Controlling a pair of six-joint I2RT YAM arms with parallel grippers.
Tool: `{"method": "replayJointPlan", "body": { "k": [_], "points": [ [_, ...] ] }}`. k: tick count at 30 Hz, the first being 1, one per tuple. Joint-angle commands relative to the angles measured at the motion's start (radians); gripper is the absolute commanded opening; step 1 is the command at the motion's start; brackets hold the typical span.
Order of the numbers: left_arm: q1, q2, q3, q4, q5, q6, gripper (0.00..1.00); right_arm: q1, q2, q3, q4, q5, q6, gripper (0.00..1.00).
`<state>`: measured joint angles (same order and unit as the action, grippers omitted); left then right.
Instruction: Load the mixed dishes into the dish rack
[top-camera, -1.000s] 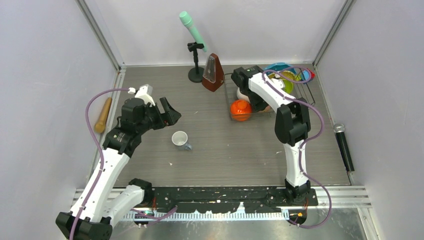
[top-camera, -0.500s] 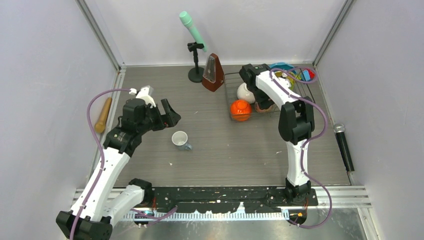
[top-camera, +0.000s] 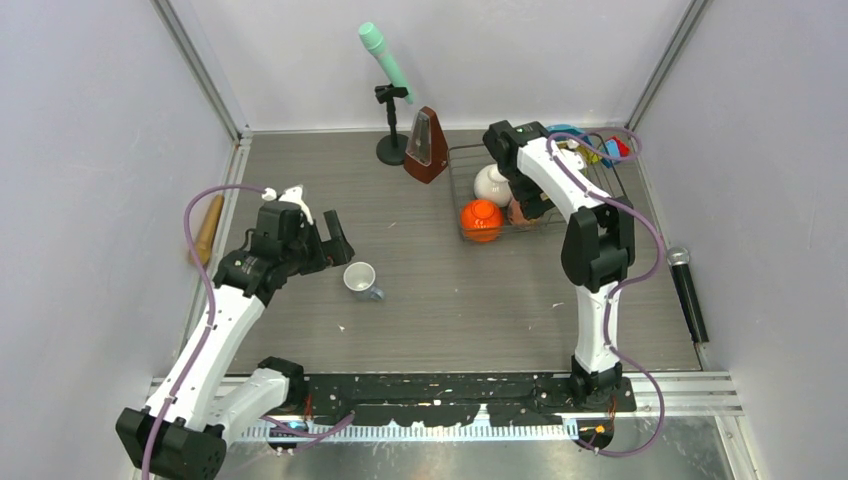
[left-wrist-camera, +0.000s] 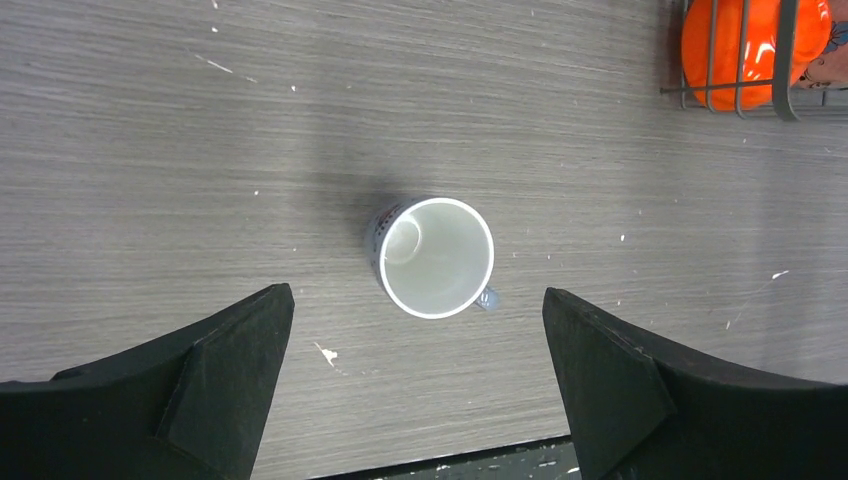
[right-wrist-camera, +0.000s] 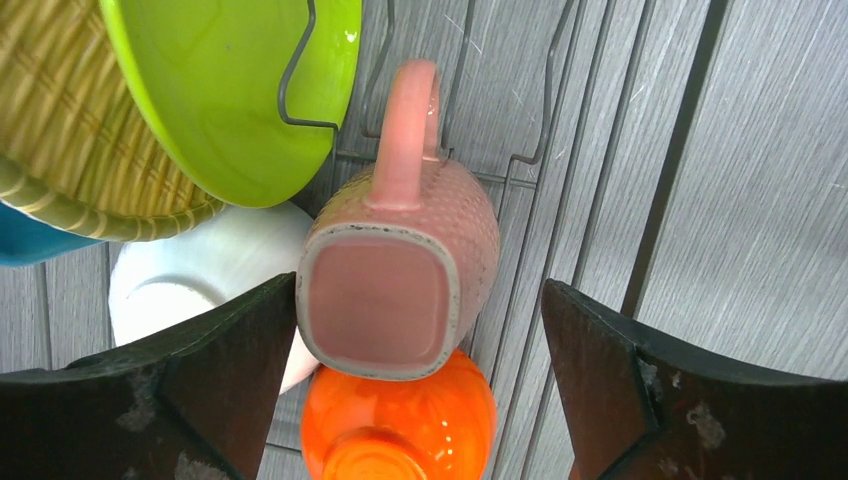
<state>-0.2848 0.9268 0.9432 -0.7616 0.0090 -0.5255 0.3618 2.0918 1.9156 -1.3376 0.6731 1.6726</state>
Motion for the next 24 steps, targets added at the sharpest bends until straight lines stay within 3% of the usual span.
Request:
{"method": "replayJointPlan", "body": {
  "k": [1, 10, 17, 24],
  "points": [
    [0.006, -0.007, -0.01, -0.012, 0.023, -0.027, 1.0, -0.013, -0.054, 0.058, -0.037, -0.017, -0.044, 0.98],
    [0.006, 0.012, -0.093, 0.013, 0.02, -0.095, 0.99, -0.027, -0.166, 0.059, -0.012, 0.026, -0.134, 1.0],
    [0.006, 0.082, -0.153, 0.083, 0.029, -0.189, 0.84, -0.029, -0.351, -0.002, 0.073, 0.12, -0.237, 1.0],
    [0.004, 0.181, -0.183, 0.173, -0.016, -0.284, 0.68, -0.029, -0.574, -0.225, 0.274, 0.083, -0.371, 1.0]
  ]
}}
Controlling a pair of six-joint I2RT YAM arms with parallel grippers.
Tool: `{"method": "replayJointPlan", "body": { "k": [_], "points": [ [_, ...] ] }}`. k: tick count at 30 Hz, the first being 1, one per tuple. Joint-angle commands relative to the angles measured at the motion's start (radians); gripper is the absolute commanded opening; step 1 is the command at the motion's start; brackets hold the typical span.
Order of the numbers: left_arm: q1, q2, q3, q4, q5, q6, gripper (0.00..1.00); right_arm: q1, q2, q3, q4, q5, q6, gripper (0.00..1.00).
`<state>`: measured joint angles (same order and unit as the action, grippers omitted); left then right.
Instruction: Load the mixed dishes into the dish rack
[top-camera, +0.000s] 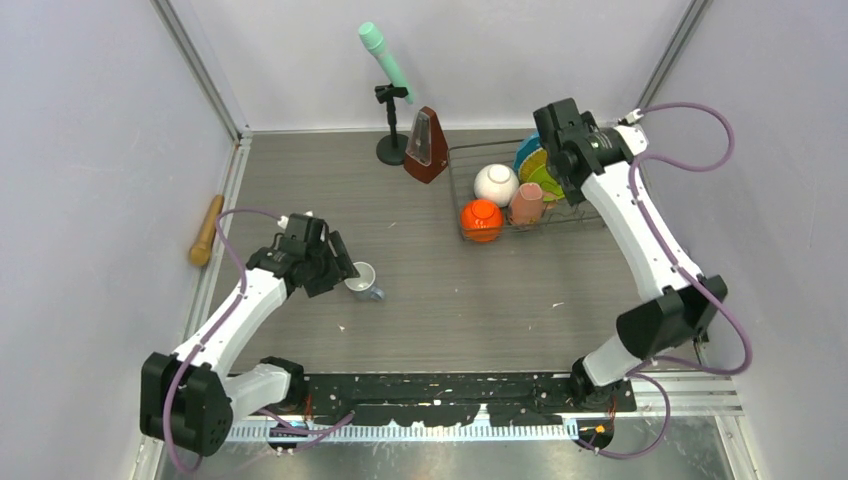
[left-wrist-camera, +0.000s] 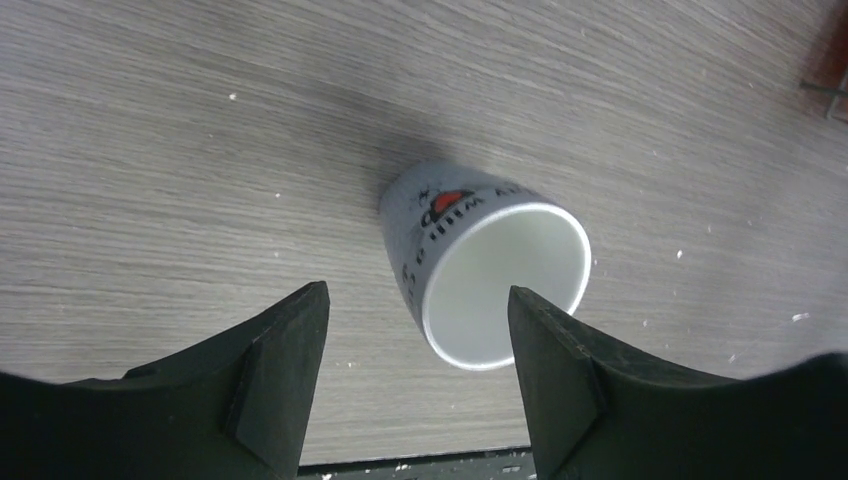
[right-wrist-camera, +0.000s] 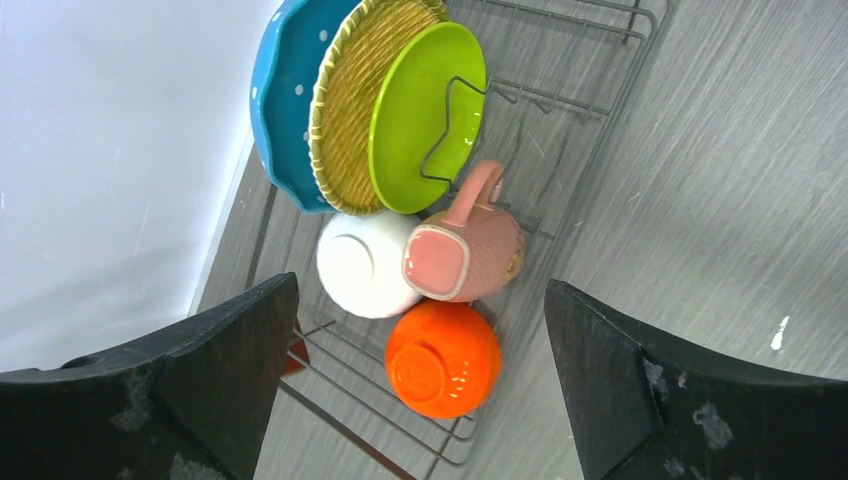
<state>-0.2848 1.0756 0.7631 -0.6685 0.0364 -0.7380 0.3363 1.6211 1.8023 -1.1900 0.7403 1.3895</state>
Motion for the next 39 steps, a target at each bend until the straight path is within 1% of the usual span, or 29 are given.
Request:
{"method": "replayJointPlan", "body": {
  "k": [1, 2, 3, 4, 5, 6, 8, 10, 12, 13, 14, 15, 16, 17, 18, 21, 26, 28, 32, 33, 35, 36, 37, 38, 39],
  "points": [
    [0.004, 0.041, -0.006, 0.084, -0.073, -0.073, 0.67, -0.003, -0.128, -0.168, 0.141, -0.008, -0.078, 1.0],
    [0.004, 0.047, -0.008, 0.085, -0.085, -0.076, 0.66, -0.003, -0.182, -0.198, 0.182, -0.024, -0.074, 1.0],
    [0.004, 0.053, -0.009, 0.086, -0.093, -0.08, 0.63, -0.002, -0.209, -0.268, 0.207, -0.062, -0.079, 1.0],
    [0.003, 0.058, -0.015, 0.097, -0.093, -0.084, 0.58, -0.001, -0.265, -0.307, 0.278, -0.082, -0.087, 1.0],
    [0.002, 0.066, -0.019, 0.107, -0.088, -0.089, 0.55, 0.001, -0.292, -0.375, 0.312, -0.122, -0.109, 1.0],
    [-0.001, 0.074, -0.023, 0.118, -0.082, -0.096, 0.49, 0.002, -0.335, -0.407, 0.383, -0.14, -0.127, 1.0],
    [-0.008, 0.092, -0.036, 0.165, -0.037, -0.102, 0.39, 0.003, -0.382, -0.476, 0.443, -0.188, -0.165, 1.0],
    [-0.01, 0.115, -0.043, 0.202, 0.02, -0.123, 0.23, 0.003, -0.412, -0.518, 0.458, -0.22, -0.167, 1.0],
    [-0.013, 0.134, -0.043, 0.237, 0.061, -0.129, 0.02, 0.003, -0.438, -0.557, 0.502, -0.271, -0.202, 1.0],
    [-0.013, 0.141, -0.036, 0.239, 0.071, -0.131, 0.0, 0.003, -0.455, -0.587, 0.554, -0.32, -0.243, 1.0],
    [-0.013, 0.141, -0.027, 0.236, 0.079, -0.133, 0.0, 0.003, -0.465, -0.605, 0.587, -0.35, -0.266, 1.0],
    [-0.013, 0.134, -0.018, 0.24, 0.094, -0.131, 0.0, 0.003, -0.482, -0.639, 0.652, -0.412, -0.317, 1.0],
    [-0.013, 0.121, -0.011, 0.257, 0.116, -0.124, 0.0, 0.003, -0.489, -0.654, 0.679, -0.44, -0.362, 1.0],
    [-0.013, 0.103, -0.008, 0.288, 0.154, -0.117, 0.0, 0.003, -0.498, -0.674, 0.728, -0.5, -0.383, 1.0],
    [-0.013, 0.084, -0.005, 0.321, 0.19, -0.114, 0.0, 0.003, -0.501, -0.68, 0.746, -0.551, -0.434, 1.0],
    [-0.011, 0.041, 0.032, 0.37, 0.295, -0.131, 0.0, 0.001, -0.509, -0.68, 0.784, -0.632, -0.527, 1.0],
    [-0.005, 0.066, 0.133, 0.399, 0.467, -0.208, 0.0, 0.001, -0.531, -0.682, 0.807, -0.778, -0.651, 1.0],
    [0.004, 0.067, 0.145, 0.455, 0.528, -0.271, 0.0, 0.0, -0.552, -0.703, 0.838, -0.845, -0.695, 1.0],
    [0.022, 0.062, 0.151, 0.61, 0.614, -0.451, 0.0, -0.001, -0.61, -0.765, 0.948, -0.961, -0.765, 1.0],
    [0.028, 0.07, 0.16, 0.634, 0.64, -0.489, 0.0, -0.002, -0.617, -0.775, 0.965, -0.978, -0.784, 1.0],
    [0.039, 0.101, 0.184, 0.66, 0.703, -0.57, 0.0, -0.002, -0.634, -0.806, 1.026, -1.062, -0.827, 1.0],
    [0.043, 0.126, 0.192, 0.715, 0.737, -0.617, 0.0, -0.002, -0.642, -0.829, 1.075, -1.081, -0.835, 1.0],
    [0.046, 0.144, 0.198, 0.757, 0.781, -0.664, 0.0, -0.002, -0.645, -0.841, 1.104, -1.131, -0.854, 0.99],
    [0.047, 0.163, 0.2, 0.813, 0.814, -0.718, 0.0, -0.002, -0.65, -0.866, 1.175, -1.161, -0.864, 0.98],
    [0.047, 0.183, 0.199, 0.871, 0.842, -0.77, 0.0, -0.002, -0.651, -0.88, 1.212, -1.221, -0.873, 0.97]
  ]
}}
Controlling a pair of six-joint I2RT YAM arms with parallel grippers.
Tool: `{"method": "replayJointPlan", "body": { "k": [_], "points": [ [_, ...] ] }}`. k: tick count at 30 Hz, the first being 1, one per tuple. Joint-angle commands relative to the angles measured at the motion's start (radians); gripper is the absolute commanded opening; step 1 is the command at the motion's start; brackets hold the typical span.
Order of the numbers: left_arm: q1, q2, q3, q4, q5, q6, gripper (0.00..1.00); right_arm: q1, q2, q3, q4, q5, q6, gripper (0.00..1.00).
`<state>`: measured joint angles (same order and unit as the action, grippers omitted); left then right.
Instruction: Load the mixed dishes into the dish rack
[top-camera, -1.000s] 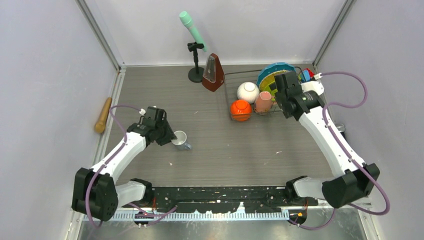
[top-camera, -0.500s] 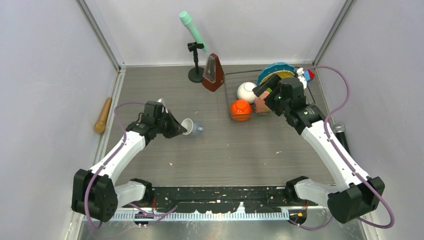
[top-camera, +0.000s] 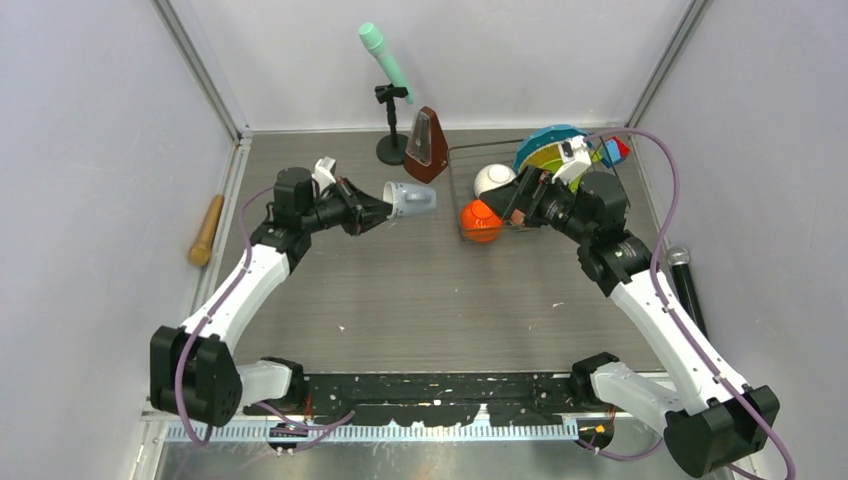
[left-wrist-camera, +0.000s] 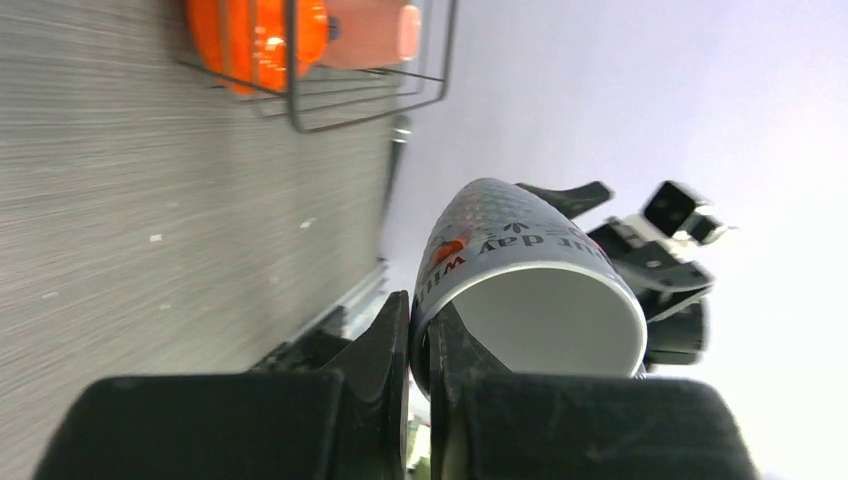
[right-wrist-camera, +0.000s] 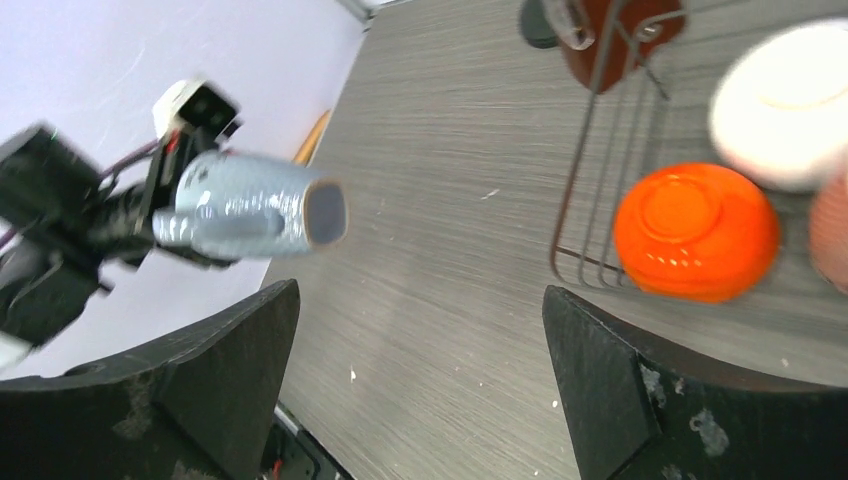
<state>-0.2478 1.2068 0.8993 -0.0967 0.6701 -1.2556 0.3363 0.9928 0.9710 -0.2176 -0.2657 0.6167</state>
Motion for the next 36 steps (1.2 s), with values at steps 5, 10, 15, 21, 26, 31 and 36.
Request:
{"method": "replayJointPlan", "body": {
  "k": [5, 10, 15, 21, 26, 31, 36],
  "points": [
    [0.01, 0.14, 0.051, 0.605, 0.315, -0.5, 0.0, -0.002, -0.011, -0.151, 0.557, -0.42, -0.107, 0.93],
    [0.006, 0.172, 0.05, 0.753, 0.353, -0.647, 0.0, 0.001, -0.001, -0.174, 0.682, -0.47, -0.263, 0.92],
    [-0.01, 0.17, 0.052, 0.77, 0.356, -0.68, 0.0, 0.011, 0.011, -0.166, 0.722, -0.534, -0.535, 0.97],
    [-0.045, 0.183, 0.051, 0.814, 0.355, -0.71, 0.0, 0.014, 0.06, -0.068, 0.62, -0.633, -0.782, 0.99],
    [-0.076, 0.199, 0.055, 0.871, 0.358, -0.751, 0.0, 0.024, 0.119, -0.016, 0.68, -0.677, -0.788, 0.96],
    [-0.088, 0.199, 0.053, 0.875, 0.352, -0.75, 0.0, 0.036, 0.134, -0.002, 0.754, -0.665, -0.751, 0.96],
    [-0.088, 0.191, 0.057, 0.909, 0.328, -0.734, 0.0, 0.036, 0.109, 0.049, 0.619, -0.52, -0.49, 0.99]
  ]
}}
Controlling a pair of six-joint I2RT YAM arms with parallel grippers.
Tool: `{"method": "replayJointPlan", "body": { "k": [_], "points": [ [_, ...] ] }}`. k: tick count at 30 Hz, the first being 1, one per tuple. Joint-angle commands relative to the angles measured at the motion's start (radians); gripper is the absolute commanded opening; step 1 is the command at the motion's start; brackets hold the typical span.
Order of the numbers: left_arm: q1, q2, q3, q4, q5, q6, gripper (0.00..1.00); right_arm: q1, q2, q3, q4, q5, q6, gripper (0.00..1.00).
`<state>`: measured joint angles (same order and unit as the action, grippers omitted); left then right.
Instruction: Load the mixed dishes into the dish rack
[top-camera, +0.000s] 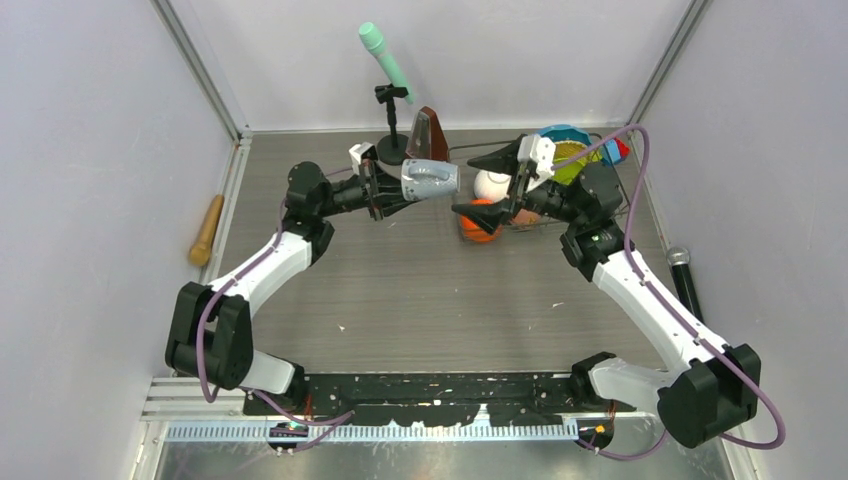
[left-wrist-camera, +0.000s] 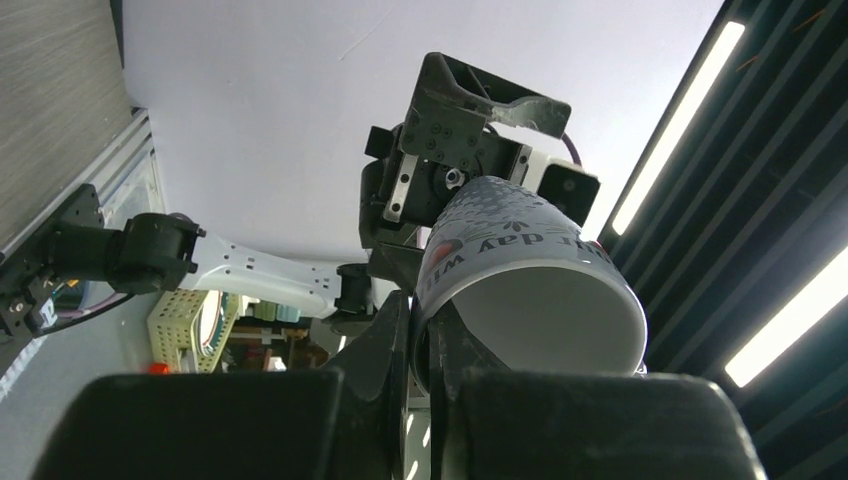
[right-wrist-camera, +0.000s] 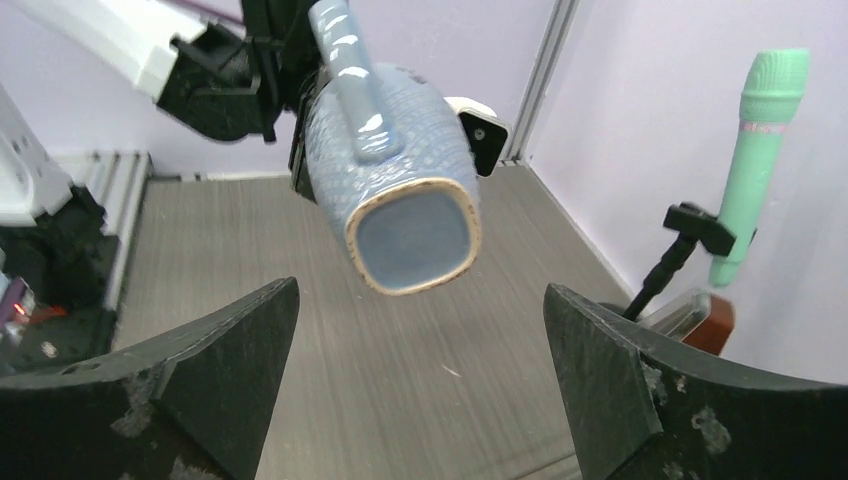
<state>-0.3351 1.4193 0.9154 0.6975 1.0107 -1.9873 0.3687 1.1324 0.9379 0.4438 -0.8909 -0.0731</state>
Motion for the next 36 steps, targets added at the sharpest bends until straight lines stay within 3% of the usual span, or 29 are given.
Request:
{"method": "replayJointPlan", "body": {
  "k": [1, 6, 12, 14, 18, 21, 23, 25, 29, 36],
  "points": [
    [-0.001, -0.02, 0.047, 0.116, -0.012, 0.012, 0.0, 0.004, -0.04, 0.094, -0.099, 0.146, 0.3, 0.99],
    [-0.001, 0.023, 0.09, 0.164, -0.004, 0.055, 0.0, 0.004, -0.158, 0.044, -0.184, 0.3, 0.691, 1.0],
    [-0.001, 0.107, 0.158, 0.35, -0.001, 0.138, 0.0, 0.003, -0.169, 0.179, -0.65, 0.48, 1.119, 1.0],
    [-0.001, 0.119, 0.178, 0.339, -0.01, 0.219, 0.0, 0.003, -0.149, 0.183, -0.709, 0.49, 1.389, 1.0],
    [-0.006, 0.138, 0.194, 0.318, -0.038, 0.369, 0.0, 0.002, -0.163, 0.137, -0.646, 0.472, 1.697, 1.0],
    [-0.026, 0.158, 0.213, 0.319, -0.033, 0.45, 0.0, 0.002, -0.164, 0.143, -0.657, 0.49, 1.788, 1.0],
    [-0.052, 0.161, 0.217, 0.326, -0.04, 0.498, 0.0, 0.002, -0.122, 0.196, -0.778, 0.473, 1.798, 1.0],
    [-0.072, 0.164, 0.213, 0.328, -0.054, 0.534, 0.0, 0.002, -0.085, 0.219, -0.794, 0.434, 1.813, 1.0],
    [-0.085, 0.188, 0.212, 0.349, -0.08, 0.529, 0.0, 0.003, -0.087, 0.171, -0.694, 0.443, 1.91, 1.0],
    [-0.085, 0.2, 0.206, 0.367, -0.091, 0.511, 0.0, 0.003, -0.066, 0.147, -0.646, 0.418, 1.937, 0.96]
  ]
}}
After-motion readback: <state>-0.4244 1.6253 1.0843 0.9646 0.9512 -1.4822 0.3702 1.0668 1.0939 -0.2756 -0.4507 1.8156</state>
